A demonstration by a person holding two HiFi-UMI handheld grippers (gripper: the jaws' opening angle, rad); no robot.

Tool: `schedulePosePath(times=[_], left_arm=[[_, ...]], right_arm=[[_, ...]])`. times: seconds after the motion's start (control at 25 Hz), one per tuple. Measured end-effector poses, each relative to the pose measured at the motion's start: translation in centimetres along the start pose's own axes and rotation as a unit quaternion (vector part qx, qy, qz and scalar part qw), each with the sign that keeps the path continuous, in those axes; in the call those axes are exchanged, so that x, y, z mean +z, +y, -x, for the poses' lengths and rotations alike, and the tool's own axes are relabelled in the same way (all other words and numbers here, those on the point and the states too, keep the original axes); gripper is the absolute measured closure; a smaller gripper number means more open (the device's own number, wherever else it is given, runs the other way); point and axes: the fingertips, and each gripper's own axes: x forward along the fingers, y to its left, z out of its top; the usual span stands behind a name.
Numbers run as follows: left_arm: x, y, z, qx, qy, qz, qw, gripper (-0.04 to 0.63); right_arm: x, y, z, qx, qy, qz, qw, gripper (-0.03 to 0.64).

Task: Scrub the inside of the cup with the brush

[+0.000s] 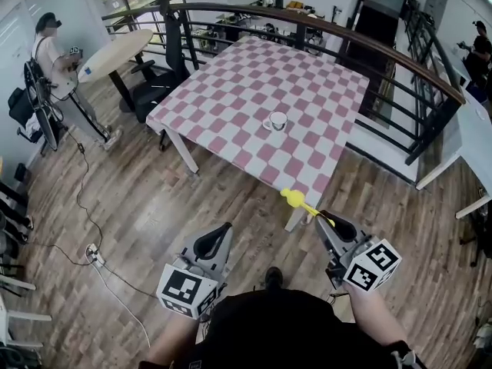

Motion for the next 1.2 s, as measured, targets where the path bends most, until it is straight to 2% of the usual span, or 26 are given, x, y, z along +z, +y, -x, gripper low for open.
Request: schedulePosePath(times=[0.32,0.52,0.76,0.96,1.2], left_arm=[[1.5,1.1,-8.3,-0.025,0.017,-0.011,0.9995,0.589],[1.3,3.6,-12.6,-0.041,0.024,-0.006,0.9988,0.589],[1.9,8.3,-19.0,-0.074,0.026,-0.008,0.9969,0.589],[3.1,14.0,-24.0,-0.103,0.042,-0.018,0.9937,0.589],[5.3,20.4,-29.5,-0.139,0.042,-0.030,0.9890,0.589]], right_arm=[[1.7,-6.5,-2.6,-0.004,-0.007,-0.025,1.000,0.574],[1.4,-9.7,-5.1,-0.020,-0.002,-0.038,0.999,0.574],[2.2,-14.5,-10.6,-0.048,0.002,-0.038,0.998,0.574],[3.7,-17.5,-16.6,-0.069,0.006,-0.044,0.997,0.574],[5.6,-20.9,-23.5,-0.098,0.007,-0.043,0.994,0.574]])
